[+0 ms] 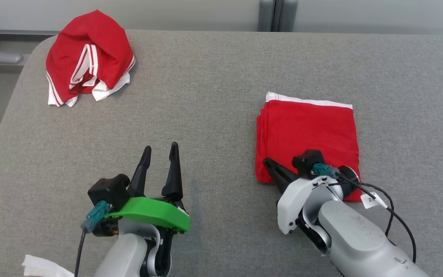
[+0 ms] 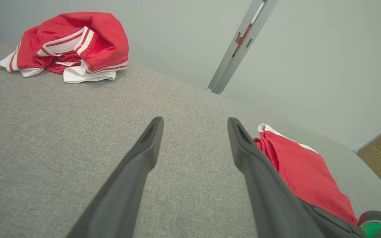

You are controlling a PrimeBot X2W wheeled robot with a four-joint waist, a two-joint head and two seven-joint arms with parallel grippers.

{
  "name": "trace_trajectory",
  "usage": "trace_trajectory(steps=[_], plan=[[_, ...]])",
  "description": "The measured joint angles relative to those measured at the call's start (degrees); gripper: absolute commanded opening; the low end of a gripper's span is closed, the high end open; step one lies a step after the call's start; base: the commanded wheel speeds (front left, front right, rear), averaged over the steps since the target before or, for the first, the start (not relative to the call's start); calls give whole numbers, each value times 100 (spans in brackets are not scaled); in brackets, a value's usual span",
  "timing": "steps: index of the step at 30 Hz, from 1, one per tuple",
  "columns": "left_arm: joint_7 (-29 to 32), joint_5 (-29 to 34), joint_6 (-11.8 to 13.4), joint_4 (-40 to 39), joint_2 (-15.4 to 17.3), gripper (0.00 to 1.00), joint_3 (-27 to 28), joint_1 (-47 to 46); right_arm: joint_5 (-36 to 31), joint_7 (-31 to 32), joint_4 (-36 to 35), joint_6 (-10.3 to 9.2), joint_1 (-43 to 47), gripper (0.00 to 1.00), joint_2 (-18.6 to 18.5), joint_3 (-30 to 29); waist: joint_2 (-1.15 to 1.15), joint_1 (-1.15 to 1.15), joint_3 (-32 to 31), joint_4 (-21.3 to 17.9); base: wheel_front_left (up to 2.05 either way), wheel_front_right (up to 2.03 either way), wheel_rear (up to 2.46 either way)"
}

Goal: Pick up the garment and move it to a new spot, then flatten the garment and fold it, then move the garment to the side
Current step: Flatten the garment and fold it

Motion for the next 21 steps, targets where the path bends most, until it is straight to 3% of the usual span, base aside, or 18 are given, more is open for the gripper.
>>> trace_trajectory(steps=[10,12,13,16,21], plan=[[0,-5,-65,58,-31,100,77,2,453,-342,348,1,-305,0,124,831,0,0,-33,-64,0,0,0],[-1,35,-97,42,-41,100,124,4,531,-446,225,1,-380,41,107,833,0,0,-66,-136,0,0,0],[-1,64,-102,40,-45,100,140,5,547,-468,166,1,-403,100,97,801,0,0,-83,-169,0,0,0],[-1,229,-145,40,-62,100,188,7,568,-513,-53,1,-431,100,22,471,0,0,-156,-295,0,0,0],[-1,521,-197,79,-108,100,256,3,107,-536,-750,1,-254,100,-149,-747,0,0,-329,-517,0,0,0]])
